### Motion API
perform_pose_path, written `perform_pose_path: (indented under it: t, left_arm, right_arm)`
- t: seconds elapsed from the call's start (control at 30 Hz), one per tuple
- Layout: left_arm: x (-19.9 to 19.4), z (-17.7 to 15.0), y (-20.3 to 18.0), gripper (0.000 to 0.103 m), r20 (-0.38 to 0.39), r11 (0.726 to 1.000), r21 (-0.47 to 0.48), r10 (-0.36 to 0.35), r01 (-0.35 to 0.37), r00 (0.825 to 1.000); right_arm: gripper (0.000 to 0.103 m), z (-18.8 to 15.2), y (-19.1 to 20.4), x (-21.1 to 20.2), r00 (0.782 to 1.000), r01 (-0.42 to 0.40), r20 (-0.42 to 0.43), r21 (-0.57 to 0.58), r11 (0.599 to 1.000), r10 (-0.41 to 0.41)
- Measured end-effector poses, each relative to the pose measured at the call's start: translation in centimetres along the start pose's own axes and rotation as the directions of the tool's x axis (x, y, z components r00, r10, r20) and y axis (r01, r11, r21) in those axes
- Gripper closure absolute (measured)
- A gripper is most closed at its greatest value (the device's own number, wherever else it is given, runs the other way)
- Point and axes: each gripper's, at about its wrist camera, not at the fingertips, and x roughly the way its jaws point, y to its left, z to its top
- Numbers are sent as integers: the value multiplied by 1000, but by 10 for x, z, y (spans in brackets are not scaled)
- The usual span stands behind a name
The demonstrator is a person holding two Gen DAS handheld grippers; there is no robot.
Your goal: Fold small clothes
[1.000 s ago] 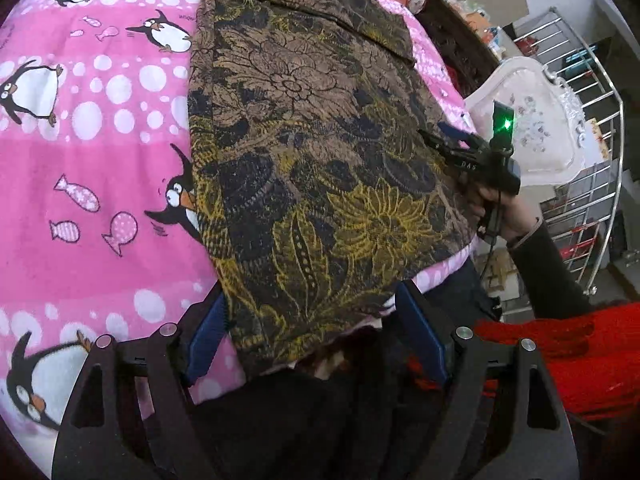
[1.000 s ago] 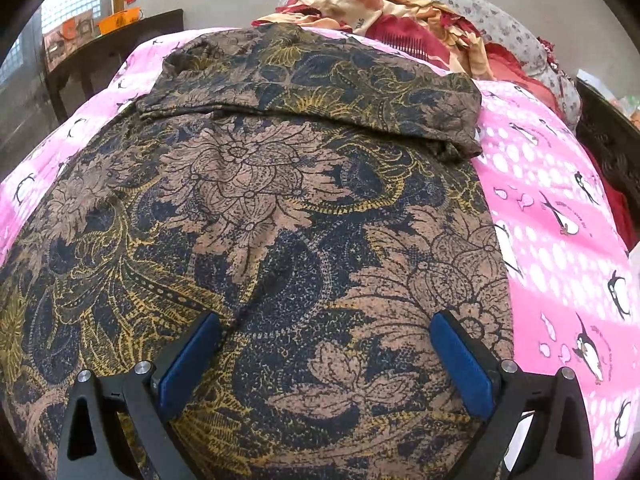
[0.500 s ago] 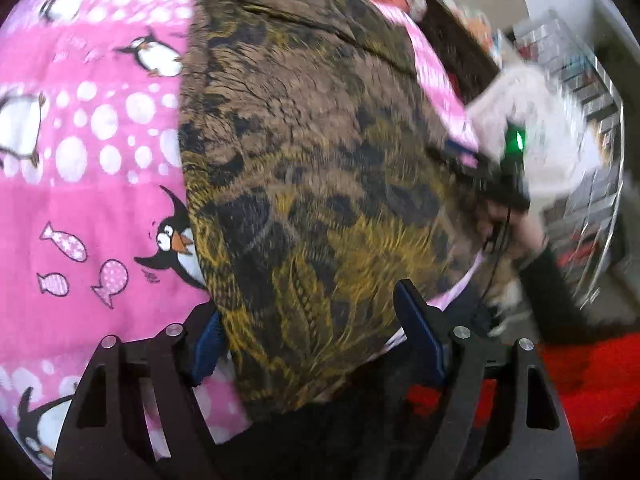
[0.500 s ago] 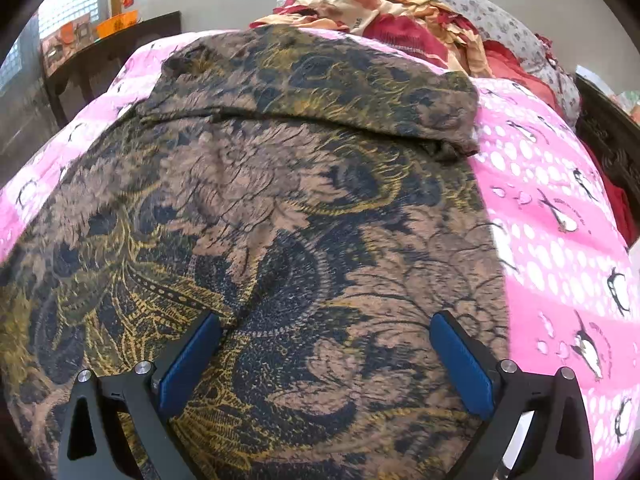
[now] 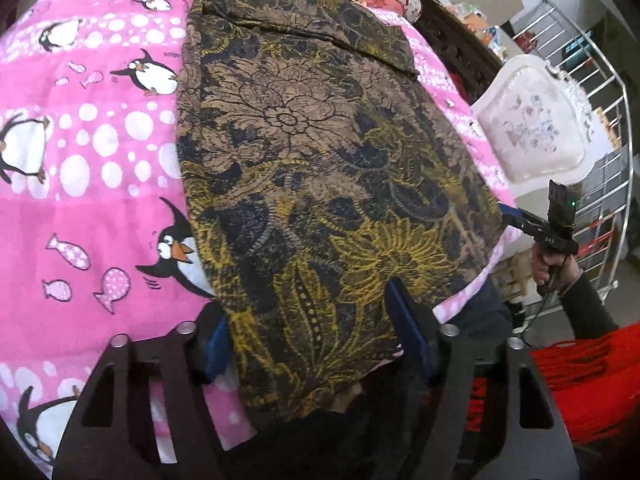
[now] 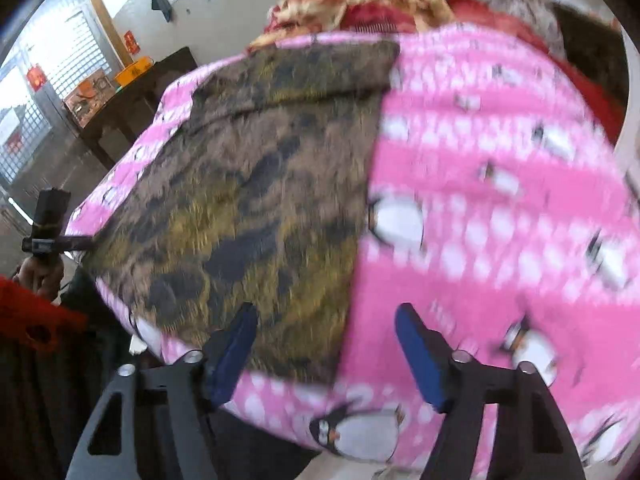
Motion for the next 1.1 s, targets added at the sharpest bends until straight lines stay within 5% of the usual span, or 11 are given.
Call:
perform_pose_path:
  t: [0.17,0.3,0.53,0.63,0.7,0.83,0.93,1.1]
  left_arm:
    - [-4,-2,8,82,9,998,-12,66,-66,998]
    - [-3,-5,12,82,16,998,-44,51,-50,999]
    - [0,-1,11,74,22,998,-65,20,-18,1000]
    - [0,4,13,78,38,996,-90,17,-13,999]
    - [0,6,11,98,43,996,-80,44,-41,998]
    - [-11,11,10,100,101,994,-106,3,8,995]
    - [-39,18,3,101,204,993,-94,-51,71,978]
    - [-91,25,-8,101,336,989,-45,-114,137,935]
  right_arm:
    - [43,-9,-11,10,990,-120,72,37,992,117]
    - [47,-10,-17,12,957,-286,71,63,956,281]
    - [48,0,-19,34,902,-426,129,119,897,412]
    - [61,5,-15,40,908,-405,165,109,908,385]
    - [92,7,-11,41,917,-385,142,80,920,372]
    - [98,2,-8,30,915,-386,145,38,922,377]
    - [99,4,-9,9,881,-424,250,42,905,401]
    - [99,20,11,-51,787,-484,421,-35,874,452]
